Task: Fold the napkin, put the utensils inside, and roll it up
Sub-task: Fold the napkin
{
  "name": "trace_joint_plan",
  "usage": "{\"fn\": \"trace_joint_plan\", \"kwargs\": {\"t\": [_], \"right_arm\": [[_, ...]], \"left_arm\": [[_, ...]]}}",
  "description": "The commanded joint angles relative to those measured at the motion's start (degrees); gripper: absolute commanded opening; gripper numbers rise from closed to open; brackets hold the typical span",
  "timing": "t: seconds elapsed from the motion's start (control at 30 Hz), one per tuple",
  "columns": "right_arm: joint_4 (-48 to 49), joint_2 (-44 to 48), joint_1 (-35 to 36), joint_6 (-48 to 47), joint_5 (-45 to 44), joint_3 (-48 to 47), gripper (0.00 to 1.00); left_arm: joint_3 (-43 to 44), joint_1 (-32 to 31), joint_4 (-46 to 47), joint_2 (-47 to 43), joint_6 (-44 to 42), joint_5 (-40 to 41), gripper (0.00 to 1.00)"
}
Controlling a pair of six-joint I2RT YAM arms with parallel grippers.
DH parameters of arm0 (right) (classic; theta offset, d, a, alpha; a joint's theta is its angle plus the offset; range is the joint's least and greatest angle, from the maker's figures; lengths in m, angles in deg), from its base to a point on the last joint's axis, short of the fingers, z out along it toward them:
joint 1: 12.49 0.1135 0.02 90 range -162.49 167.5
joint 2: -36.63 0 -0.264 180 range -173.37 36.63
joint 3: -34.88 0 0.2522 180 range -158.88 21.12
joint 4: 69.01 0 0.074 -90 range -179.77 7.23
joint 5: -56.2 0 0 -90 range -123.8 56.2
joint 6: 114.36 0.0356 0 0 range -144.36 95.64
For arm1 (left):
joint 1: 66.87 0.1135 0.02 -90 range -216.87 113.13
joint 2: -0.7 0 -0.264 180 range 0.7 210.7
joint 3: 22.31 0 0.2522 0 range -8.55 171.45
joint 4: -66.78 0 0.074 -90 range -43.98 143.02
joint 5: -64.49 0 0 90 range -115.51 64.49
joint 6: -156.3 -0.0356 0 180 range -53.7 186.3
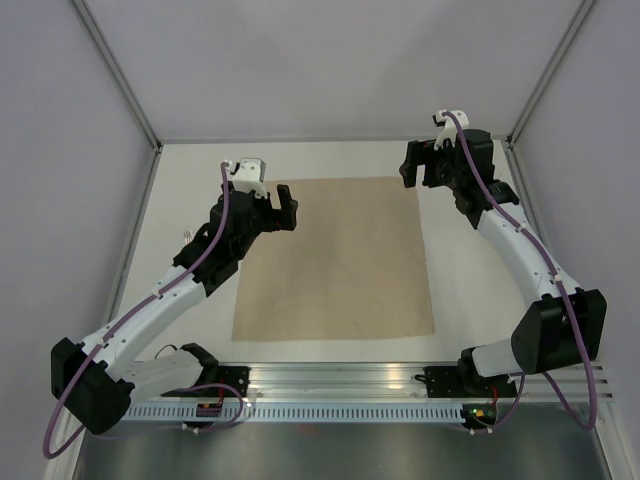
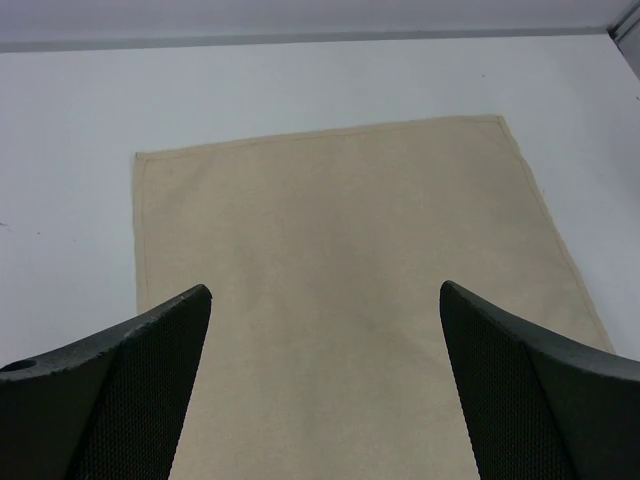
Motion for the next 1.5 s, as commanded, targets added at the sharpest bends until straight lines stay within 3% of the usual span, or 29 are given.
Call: {"fn": "trace_joint_plan", "kwargs": {"t": [0.0,0.37,0.77,1.0,1.23,1.37,1.47], "right_arm": [[0.9,1.4,0.0,-0.3,0.3,-0.3,0.98],[-1.7,1.5,-0.1,-1.1,1.4,-1.8,0.98],[-6.3,1.9,-4.5,-0.5,-0.4,-5.9,0.98],[-10.4,3.4,-12.3,-0.1,1.9,-8.8,0.95],[-12.1,8.2,-14.6,-0.8,0.9,-7.5,0.94],[-13.0,8.6,-14.6,-0.8,0.4,-7.5,0.93],[-13.9,8.5,-14.6,-0.7,0.5,-7.6,0.93]], "left_arm": [[0.2,0.0,1.2,0.1,-2.3,-1.1,1.0],[1.2,-0.9,1.3,1.3,-3.4,-3.1,1.0],[9.3,-26.7,5.5,22.8,-4.3,12.5,0.97],[16.6,-40.0,11.5,37.1,-5.0,14.0,0.95],[22.8,-47.0,12.8,46.3,-3.8,10.8,0.91],[25.0,-48.6,12.7,49.5,-1.8,7.3,0.8],[26.4,-49.5,12.3,52.1,-0.9,7.1,0.78]]}}
